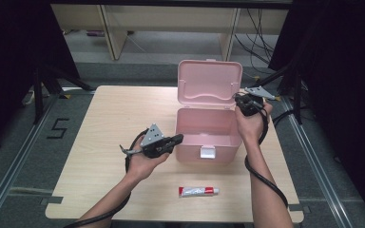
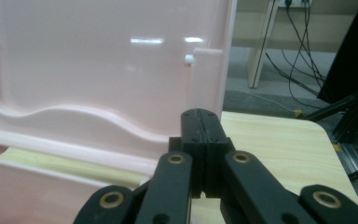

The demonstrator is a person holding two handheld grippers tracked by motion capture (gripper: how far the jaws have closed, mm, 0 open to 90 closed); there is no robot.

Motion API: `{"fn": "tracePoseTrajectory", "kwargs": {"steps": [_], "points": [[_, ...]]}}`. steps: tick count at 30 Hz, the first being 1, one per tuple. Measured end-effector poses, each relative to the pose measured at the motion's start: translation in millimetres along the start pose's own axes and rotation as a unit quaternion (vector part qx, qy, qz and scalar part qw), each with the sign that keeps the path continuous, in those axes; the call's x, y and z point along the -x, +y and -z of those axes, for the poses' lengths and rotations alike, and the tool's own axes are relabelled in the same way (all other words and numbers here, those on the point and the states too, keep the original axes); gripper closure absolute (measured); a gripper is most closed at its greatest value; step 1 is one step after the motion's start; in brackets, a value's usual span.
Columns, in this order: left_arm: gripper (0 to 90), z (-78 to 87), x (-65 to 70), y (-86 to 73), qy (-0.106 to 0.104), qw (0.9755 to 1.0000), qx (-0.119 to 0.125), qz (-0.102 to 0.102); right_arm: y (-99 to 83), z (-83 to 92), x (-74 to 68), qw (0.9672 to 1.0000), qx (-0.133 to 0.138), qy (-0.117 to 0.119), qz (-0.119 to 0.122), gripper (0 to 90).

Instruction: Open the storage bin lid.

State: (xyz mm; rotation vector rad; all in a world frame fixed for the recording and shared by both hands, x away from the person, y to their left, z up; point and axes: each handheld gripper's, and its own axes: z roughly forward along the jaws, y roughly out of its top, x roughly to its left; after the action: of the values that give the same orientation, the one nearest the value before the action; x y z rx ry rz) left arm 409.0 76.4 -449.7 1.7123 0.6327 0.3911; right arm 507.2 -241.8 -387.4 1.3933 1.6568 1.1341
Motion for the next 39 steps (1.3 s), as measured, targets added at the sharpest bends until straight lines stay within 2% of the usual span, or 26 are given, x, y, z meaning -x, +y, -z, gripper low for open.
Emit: {"fn": "tracePoseTrajectory", "kwargs": {"steps": [1,3,4,7,8,11,12,14,15,17,19,22,23,24,25,26,27,29,31,32,33,35,38,39], "points": [[87.2,0.0,0.0,0.0,0.000,1.0000,0.000,0.000,-1.2,2.1,-0.9,1.0000,-0.006,0.002,-0.006,90.0],[87.1,-0.1,0.0,0.2,0.000,1.0000,-0.001,0.000,-3.4,4.8,-0.3,0.9997,-0.019,0.012,-0.004,90.0],[87.2,-0.1,0.0,0.2,0.000,1.0000,-0.001,0.001,-4.9,5.9,0.9,0.9996,-0.022,0.016,0.010,90.0],[87.1,-0.5,-0.3,0.5,0.000,1.0000,-0.002,0.000,-9.4,11.6,1.0,0.9989,-0.038,0.024,0.010,90.0],[87.1,-0.6,-0.2,0.7,0.000,1.0000,-0.002,0.000,-10.8,14.6,-0.5,0.9990,-0.040,0.022,0.001,90.0],[87.1,-0.7,-0.2,0.5,0.000,1.0000,-0.002,0.001,-12.4,20.9,1.6,0.9987,-0.043,0.026,0.003,89.9],[87.1,-0.7,-0.2,0.5,0.000,1.0000,-0.002,0.001,-13.1,23.3,3.4,0.9987,-0.040,0.028,0.013,89.6],[87.1,-0.7,-0.2,0.5,-0.001,1.0000,-0.002,0.001,-14.4,29.0,2.3,0.9983,-0.050,0.029,0.003,88.7],[87.1,-0.7,-0.3,0.6,0.000,1.0000,-0.002,0.001,-15.6,30.0,3.8,0.9983,-0.046,0.032,0.015,87.9],[87.1,-0.7,-0.5,0.8,-0.001,1.0000,-0.003,0.001,-17.5,34.1,4.1,0.9976,-0.051,0.045,0.012,87.1],[87.0,-0.8,-0.6,1.0,-0.002,1.0000,-0.003,0.001,-20.1,41.9,1.0,0.9971,-0.063,0.043,0.002,86.1],[86.9,-1.0,-0.9,1.4,-0.003,1.0000,-0.005,0.002,-23.7,49.1,2.7,0.9965,-0.060,0.056,0.012,84.1],[86.8,-1.1,-1.0,1.6,-0.003,1.0000,-0.006,0.002,-24.2,52.4,3.7,0.9961,-0.064,0.056,0.024,83.5],[86.7,-1.2,-1.0,1.7,-0.004,1.0000,-0.006,0.003,-25.6,54.5,2.8,0.9961,-0.063,0.057,0.022,83.0],[86.7,-1.4,-0.9,1.7,-0.004,1.0000,-0.006,0.003,-26.8,58.2,0.6,0.9958,-0.070,0.058,0.006,82.6],[86.6,-1.5,-0.9,1.8,-0.004,1.0000,-0.006,0.003,-27.4,59.3,3.8,0.9958,-0.065,0.058,0.028,82.3],[86.5,-1.6,-0.8,1.9,-0.003,1.0000,-0.007,0.003,-28.4,62.6,3.2,0.9954,-0.069,0.065,0.016,82.1],[86.2,-1.9,-1.0,2.0,-0.002,1.0000,-0.006,0.003,-30.7,67.7,3.5,0.9958,-0.066,0.060,0.023,81.7],[86.0,-2.8,-0.9,1.9,-0.004,1.0000,-0.009,0.001,-33.1,72.0,4.9,0.9953,-0.066,0.066,0.029,81.2],[85.6,-2.9,-0.9,2.2,-0.001,1.0000,-0.008,-0.004,-34.3,75.0,4.6,0.9951,-0.068,0.068,0.024,81.0],[85.6,-2.9,-1.3,2.5,-0.002,1.0000,-0.009,0.000,-35.5,78.2,3.7,0.9951,-0.071,0.067,0.017,80.9],[85.5,-3.4,-1.1,2.2,-0.002,1.0000,-0.009,-0.002,-37.4,83.1,7.3,0.9950,-0.067,0.067,0.029,80.5],[85.3,-3.2,-1.3,2.4,-0.002,0.9999,-0.010,0.000,-41.5,90.9,7.8,0.9950,-0.070,0.069,0.018,80.1],[85.3,-3.1,-1.2,2.5,-0.001,0.9999,-0.010,-0.003,-43.2,92.3,9.3,0.9948,-0.067,0.073,0.024,80.2]]}}
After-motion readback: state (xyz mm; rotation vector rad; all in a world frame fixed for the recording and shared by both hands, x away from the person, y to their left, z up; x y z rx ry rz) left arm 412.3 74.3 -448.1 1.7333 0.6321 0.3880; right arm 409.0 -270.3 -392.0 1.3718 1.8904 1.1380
